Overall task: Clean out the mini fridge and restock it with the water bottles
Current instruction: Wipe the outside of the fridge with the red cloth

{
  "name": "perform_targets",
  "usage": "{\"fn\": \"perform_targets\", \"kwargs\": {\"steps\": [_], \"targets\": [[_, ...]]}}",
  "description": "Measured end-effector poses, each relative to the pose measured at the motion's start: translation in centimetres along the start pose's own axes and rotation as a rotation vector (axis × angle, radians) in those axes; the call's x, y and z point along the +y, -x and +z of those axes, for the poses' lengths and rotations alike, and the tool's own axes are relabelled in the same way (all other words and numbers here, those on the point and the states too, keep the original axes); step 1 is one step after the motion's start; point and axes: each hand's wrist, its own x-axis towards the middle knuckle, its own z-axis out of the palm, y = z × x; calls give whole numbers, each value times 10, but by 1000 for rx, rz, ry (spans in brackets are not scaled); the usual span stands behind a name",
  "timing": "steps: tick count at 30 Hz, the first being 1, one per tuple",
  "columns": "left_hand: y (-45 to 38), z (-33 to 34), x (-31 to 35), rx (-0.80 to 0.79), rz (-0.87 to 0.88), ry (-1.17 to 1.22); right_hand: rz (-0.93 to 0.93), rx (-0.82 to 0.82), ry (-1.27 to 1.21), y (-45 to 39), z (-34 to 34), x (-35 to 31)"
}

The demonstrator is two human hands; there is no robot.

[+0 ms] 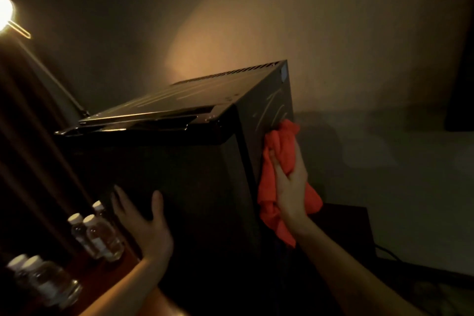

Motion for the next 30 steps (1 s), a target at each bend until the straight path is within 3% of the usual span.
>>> {"fn": "perform_targets", "kwargs": {"steps": [2, 5, 9, 12, 15, 18, 20, 25, 27, 30], "targets": [[-1, 2, 13, -1, 20, 19, -74, -27, 173, -21, -1, -5], [-3, 2, 29, 9, 82, 71, 88, -118, 112, -51, -8, -4], [6, -1, 63, -34, 251, 36, 199, -204, 225, -49, -9, 1], [23, 3, 100, -66, 303, 36, 51, -58, 257, -38, -2, -19], [36, 9, 128, -47, 293, 24, -35, -140, 32, -21, -2, -44], [37, 9, 146, -8, 319, -8, -170, -246, 4, -40, -4, -55], [33, 7, 155, 4, 397, -53, -59, -231, 2, -65, 2, -53], [21, 3, 178, -23, 589, -147, 416, -163, 41, -98, -3, -39], [23, 4, 181, -75, 634, -159, 324, -72, 78, -94, -3, -39], [34, 12, 184, -126, 634, -146, 153, -115, 52, -51, 6, -32]]}}
